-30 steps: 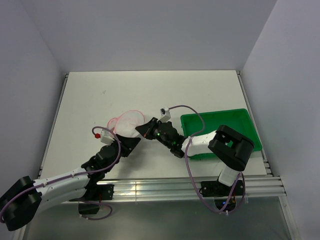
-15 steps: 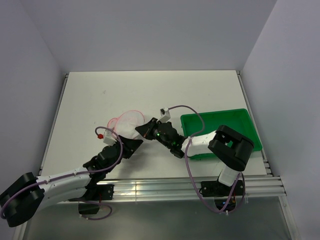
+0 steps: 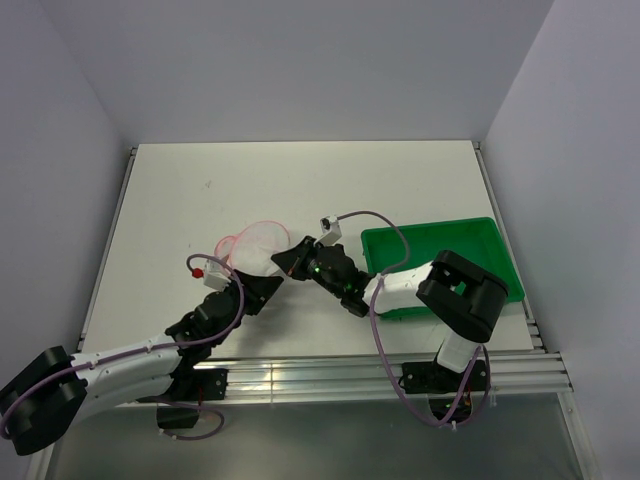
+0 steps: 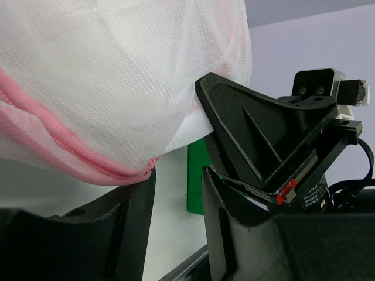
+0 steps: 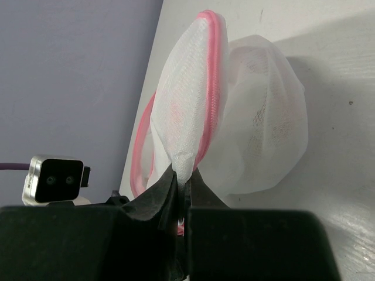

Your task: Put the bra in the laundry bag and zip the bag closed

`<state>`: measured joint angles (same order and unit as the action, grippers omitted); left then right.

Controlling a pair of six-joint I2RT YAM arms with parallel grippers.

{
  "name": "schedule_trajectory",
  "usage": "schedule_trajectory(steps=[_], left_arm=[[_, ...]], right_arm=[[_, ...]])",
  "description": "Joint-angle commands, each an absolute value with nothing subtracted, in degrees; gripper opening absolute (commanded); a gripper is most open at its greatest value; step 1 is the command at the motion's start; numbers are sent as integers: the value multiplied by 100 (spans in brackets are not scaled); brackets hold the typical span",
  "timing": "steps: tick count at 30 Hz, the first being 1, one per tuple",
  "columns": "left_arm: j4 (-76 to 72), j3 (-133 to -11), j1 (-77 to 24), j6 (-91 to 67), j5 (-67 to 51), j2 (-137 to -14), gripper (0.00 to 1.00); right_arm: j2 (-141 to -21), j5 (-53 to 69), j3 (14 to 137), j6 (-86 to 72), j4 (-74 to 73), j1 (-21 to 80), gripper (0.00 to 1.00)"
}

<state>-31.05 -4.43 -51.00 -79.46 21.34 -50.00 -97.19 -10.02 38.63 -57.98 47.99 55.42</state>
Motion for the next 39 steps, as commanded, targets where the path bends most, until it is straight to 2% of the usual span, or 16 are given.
schedule_trajectory(steps=[1,17,27,35,39], left_arm=[[-3217,-650,-5124,-7822,2417,-4992,43],[-3401,-633,-5124,-7726,2399,-5265,45],[-3445,-615,-5124,-7646,2373,-5054,40],[-3489,-466,-5133,-7980,1899,-5168,50],[-3489,-483,-5133,-8024,1784,-5098,49]], right_arm=[[-9483,-1143,3753,-5643,4887,5599,0],[-9448,-1125,3753,-5625,4878,5599,0],[-9501,-1125,3744,-5660,4878,5599,0],[-9492,-1204,3779,-5599,4799,5590,0],[-9527,-1195,3814,-5599,4799,5581,0]])
